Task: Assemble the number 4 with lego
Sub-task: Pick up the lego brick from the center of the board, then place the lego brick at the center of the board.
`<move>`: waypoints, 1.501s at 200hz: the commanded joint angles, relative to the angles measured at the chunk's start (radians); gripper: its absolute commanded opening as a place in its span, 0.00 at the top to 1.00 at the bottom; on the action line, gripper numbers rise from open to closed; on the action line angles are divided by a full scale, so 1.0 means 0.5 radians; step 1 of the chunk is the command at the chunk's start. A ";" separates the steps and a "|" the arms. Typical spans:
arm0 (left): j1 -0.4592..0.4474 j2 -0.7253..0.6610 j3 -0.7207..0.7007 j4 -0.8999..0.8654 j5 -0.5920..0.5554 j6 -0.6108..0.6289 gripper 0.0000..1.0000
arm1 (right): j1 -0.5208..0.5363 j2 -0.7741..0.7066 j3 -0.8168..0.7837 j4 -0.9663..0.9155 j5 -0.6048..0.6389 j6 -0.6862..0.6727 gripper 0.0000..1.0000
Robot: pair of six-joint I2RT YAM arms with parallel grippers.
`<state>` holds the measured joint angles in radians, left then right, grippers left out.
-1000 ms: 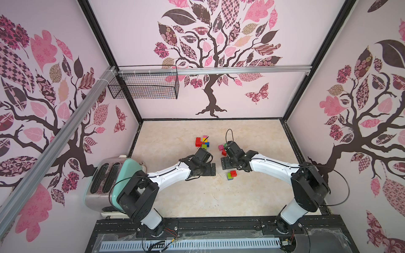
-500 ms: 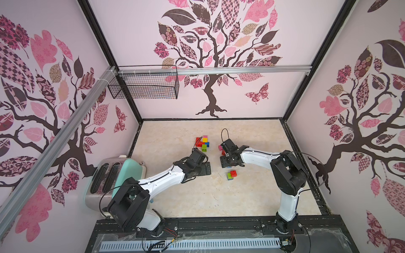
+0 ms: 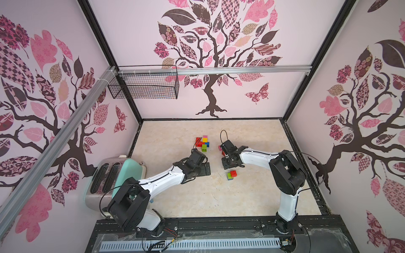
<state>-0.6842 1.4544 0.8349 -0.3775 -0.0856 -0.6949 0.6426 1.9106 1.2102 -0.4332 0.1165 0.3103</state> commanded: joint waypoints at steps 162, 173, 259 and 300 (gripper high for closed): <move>0.545 -0.306 -0.008 0.077 1.028 0.219 0.03 | 0.269 -0.495 -0.446 0.956 -0.720 -0.719 1.00; 0.543 -0.249 0.075 0.007 1.177 0.270 0.05 | 0.270 -0.574 -0.533 1.080 -0.805 -0.781 1.00; 0.458 -0.034 0.252 -0.110 1.566 0.394 0.32 | 0.321 -0.734 -0.822 1.660 -1.081 -0.953 1.00; 0.451 -0.032 0.251 -0.132 1.566 0.396 0.76 | 0.331 -0.715 -0.812 1.676 -1.115 -0.944 1.00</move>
<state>-0.4568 1.4456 0.9268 -0.4316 0.6849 -0.5182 0.8009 1.5658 0.7952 0.3614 -0.4023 -0.1562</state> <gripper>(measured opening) 0.310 0.347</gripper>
